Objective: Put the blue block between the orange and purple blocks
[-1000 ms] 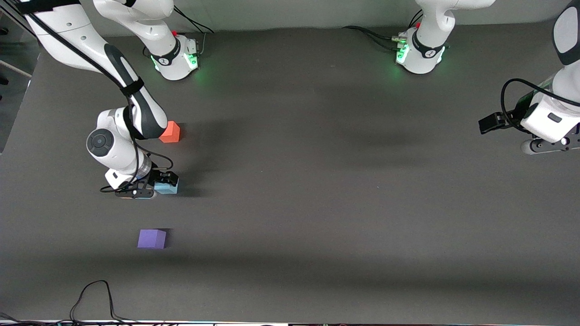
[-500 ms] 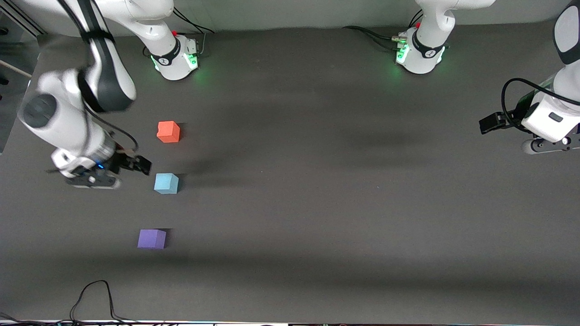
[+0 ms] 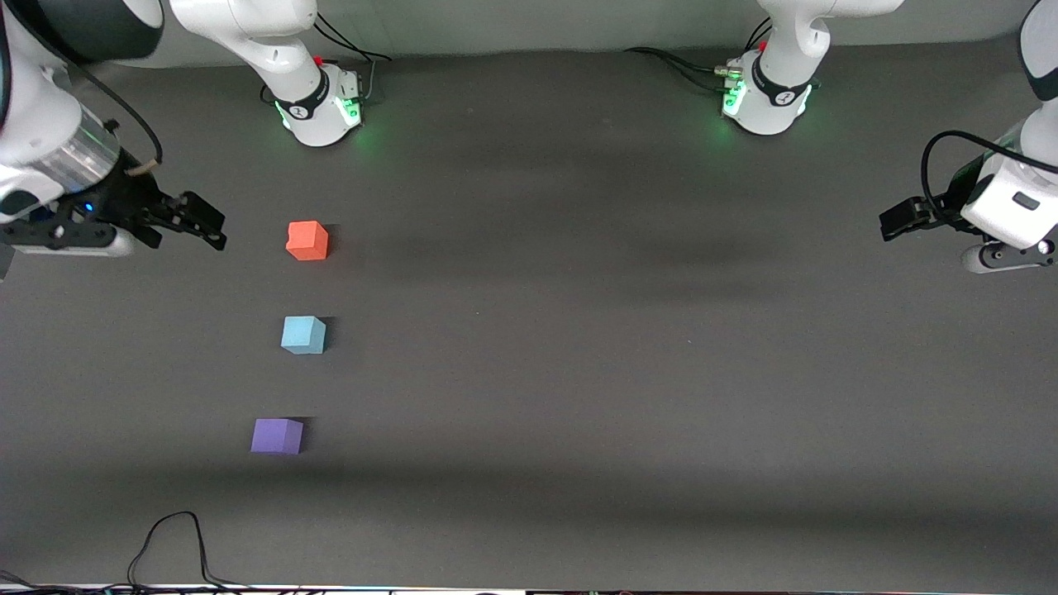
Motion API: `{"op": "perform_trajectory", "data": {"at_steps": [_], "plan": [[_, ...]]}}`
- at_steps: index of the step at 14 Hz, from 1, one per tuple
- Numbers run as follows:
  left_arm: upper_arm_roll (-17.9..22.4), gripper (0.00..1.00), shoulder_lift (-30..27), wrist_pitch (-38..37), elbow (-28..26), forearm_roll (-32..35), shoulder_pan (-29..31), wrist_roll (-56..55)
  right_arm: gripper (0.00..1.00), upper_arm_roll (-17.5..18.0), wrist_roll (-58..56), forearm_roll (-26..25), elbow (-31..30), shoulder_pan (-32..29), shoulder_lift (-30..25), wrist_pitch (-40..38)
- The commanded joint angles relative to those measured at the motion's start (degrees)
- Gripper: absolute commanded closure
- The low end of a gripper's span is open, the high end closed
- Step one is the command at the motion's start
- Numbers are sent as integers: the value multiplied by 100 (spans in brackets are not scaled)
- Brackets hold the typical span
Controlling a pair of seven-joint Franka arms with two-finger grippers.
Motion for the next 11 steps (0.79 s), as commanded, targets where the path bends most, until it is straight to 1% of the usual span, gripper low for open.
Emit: {"op": "perform_trajectory", "data": {"at_steps": [1,4,5,6,8,9,11], "plan": [[-29,0,-97,78,40,-13,11,-99,0,-82,-439,145,217,-2,-71,-247],[-38,0,-88,351,40,31,-33,-108,0,-91,-466,119,323,-11,-18,-248],[-55,0,-79,430,23,266,-51,-99,0,-91,-431,110,367,-29,35,-256],[-99,0,-79,431,40,277,-51,-134,0,-109,-457,110,368,-46,70,-283],[-379,0,-79,439,23,513,-60,-134,0,-144,-405,110,359,-38,44,-283],[-363,0,-79,466,14,558,1,-108,0,-144,-387,110,342,-29,18,-283],[-284,0,-140,378,49,270,81,-90,0,-144,-378,110,333,-29,9,-388]]}}
